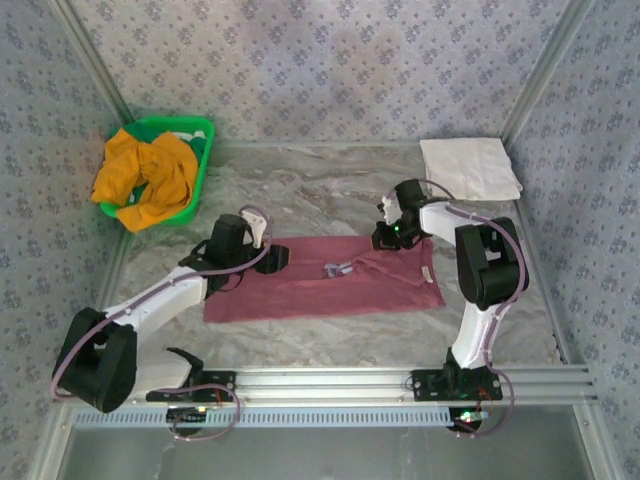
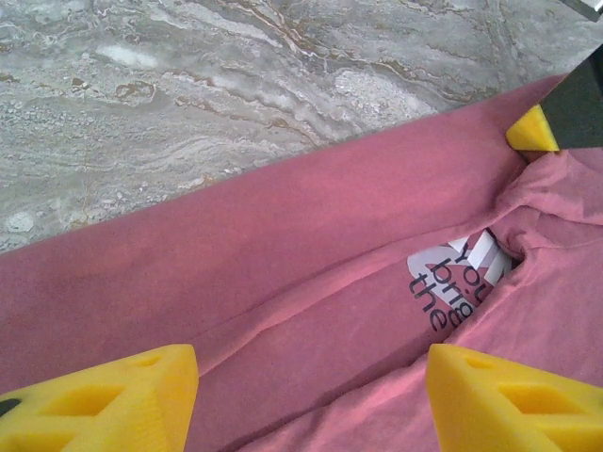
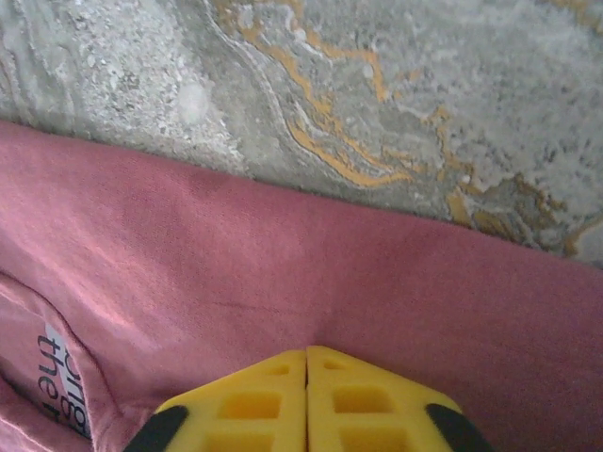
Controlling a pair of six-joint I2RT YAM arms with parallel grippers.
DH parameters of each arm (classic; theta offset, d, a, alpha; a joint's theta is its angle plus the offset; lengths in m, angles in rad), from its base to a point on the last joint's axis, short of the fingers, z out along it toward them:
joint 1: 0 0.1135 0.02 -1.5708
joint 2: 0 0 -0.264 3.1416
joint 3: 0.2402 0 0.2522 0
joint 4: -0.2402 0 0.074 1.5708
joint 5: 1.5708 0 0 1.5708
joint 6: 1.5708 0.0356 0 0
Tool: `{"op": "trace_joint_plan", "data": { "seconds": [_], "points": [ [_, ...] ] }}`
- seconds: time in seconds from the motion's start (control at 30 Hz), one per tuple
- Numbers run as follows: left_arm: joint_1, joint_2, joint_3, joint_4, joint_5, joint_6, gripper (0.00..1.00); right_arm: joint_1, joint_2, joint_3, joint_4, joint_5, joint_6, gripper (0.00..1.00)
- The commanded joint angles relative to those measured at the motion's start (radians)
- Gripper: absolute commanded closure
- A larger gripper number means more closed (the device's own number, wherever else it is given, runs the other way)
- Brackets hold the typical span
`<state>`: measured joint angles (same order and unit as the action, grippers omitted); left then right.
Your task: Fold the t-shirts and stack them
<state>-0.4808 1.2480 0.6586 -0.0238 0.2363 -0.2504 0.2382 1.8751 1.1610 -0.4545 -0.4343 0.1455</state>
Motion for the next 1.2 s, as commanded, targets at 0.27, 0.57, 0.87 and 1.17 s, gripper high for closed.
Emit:
{"op": "trace_joint_plan", "data": {
  "seconds": [0.27,0.57,0.87,1.17],
  "points": [
    [-0.005,-0.022,-0.003,0.023,-0.054,0.007,0.35,0.038,-0.15,-0.038,-0.052,0.062,0.001,1.0],
    [-0.004,-0.038,-0.014,-0.004,-0.134,0.012,0.35,0.208,-0.323,-0.16,-0.092,0.313,0.103,1.0],
    [-0.002,-0.034,-0.043,0.022,-0.19,0.025,0.35,0.381,-0.456,-0.277,-0.123,0.434,0.271,1.0],
    [0.002,-0.039,-0.074,0.054,-0.231,0.041,0.34,0.493,-0.474,-0.394,-0.06,0.388,0.392,0.55]
  ]
}}
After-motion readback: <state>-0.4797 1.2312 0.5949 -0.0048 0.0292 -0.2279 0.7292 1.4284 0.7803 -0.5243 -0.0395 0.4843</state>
